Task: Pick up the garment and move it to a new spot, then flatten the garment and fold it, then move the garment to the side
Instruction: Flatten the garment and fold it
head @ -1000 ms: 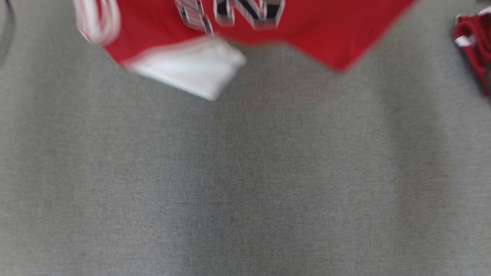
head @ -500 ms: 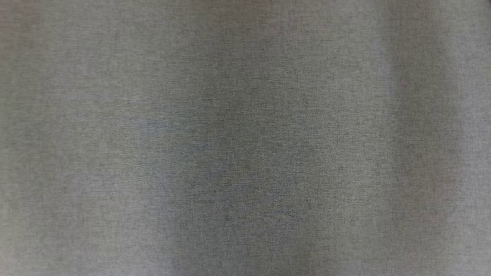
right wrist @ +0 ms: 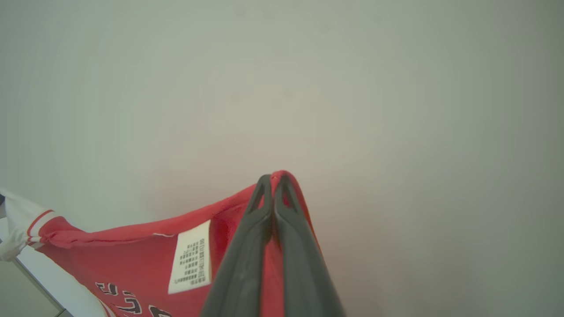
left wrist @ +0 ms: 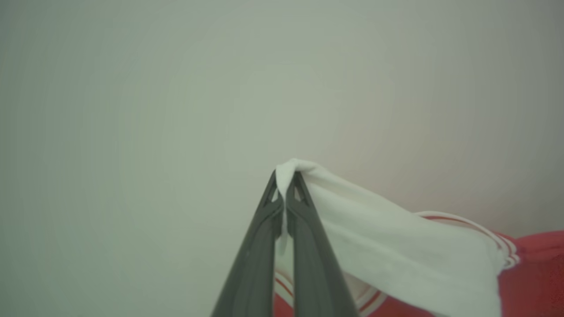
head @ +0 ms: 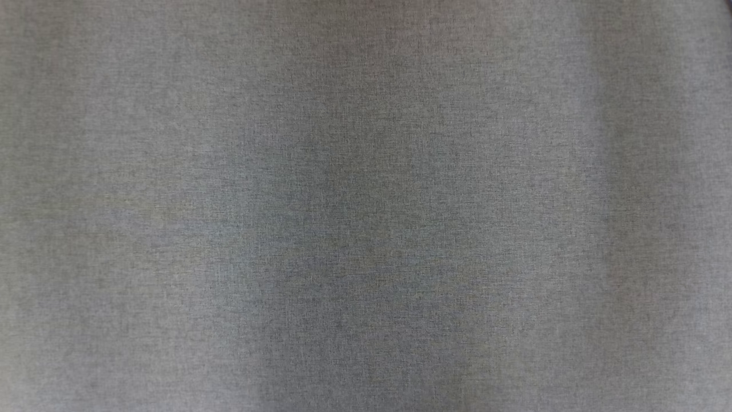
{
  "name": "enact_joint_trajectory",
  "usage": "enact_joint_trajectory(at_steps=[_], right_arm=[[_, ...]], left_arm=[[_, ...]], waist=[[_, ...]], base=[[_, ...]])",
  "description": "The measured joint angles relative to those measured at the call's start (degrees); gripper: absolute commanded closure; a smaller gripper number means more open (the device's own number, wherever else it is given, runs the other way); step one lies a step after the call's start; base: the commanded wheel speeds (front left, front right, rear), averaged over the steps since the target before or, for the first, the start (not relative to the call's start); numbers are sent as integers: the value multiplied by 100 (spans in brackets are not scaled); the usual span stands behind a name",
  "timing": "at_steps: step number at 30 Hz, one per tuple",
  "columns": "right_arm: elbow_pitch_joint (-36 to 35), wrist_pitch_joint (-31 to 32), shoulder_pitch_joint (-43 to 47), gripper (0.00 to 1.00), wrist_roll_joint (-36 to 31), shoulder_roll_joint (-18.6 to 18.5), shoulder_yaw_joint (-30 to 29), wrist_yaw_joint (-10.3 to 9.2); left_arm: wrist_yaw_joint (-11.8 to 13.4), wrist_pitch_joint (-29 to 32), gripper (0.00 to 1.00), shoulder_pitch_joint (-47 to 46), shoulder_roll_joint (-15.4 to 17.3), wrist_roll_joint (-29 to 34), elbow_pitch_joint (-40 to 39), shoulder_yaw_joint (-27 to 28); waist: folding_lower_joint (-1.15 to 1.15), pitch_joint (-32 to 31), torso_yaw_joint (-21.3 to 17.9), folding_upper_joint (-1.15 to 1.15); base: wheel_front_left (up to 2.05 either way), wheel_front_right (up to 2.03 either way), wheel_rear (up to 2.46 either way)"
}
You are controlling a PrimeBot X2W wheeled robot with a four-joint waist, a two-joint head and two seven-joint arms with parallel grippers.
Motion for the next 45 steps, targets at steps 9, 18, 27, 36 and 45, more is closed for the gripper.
enact_joint_trajectory(at_steps=[9,18,27,36,45], right_arm=[[-595,-24,942,100,512,-481,430,0],[-1644,-374,3147,100,1301,-1013,344,0],[-2688,-597,5213,100,1706,-1303,337,-3],[-3310,-739,7028,100,1841,-1552,503,-5],[-3120,-925,8302,100,1729,-1769,622,-5]], left_arm=[[0,-466,100,1112,11,-593,-567,-396],[314,-548,100,3464,235,-1005,-1989,386],[1196,-557,100,6212,524,-703,-4038,1080],[1757,-557,100,9208,171,-705,-5348,2071],[1608,-557,100,11066,-634,-480,-5252,2510]], waist=[[0,-261,106,0],[-1,-851,235,-1],[-1,-1394,359,-2],[-2,-1846,477,-2],[-1,-2100,475,-2]], base=[[0,0,0],[0,0,0],[0,0,0],[0,0,0],[0,0,0]])
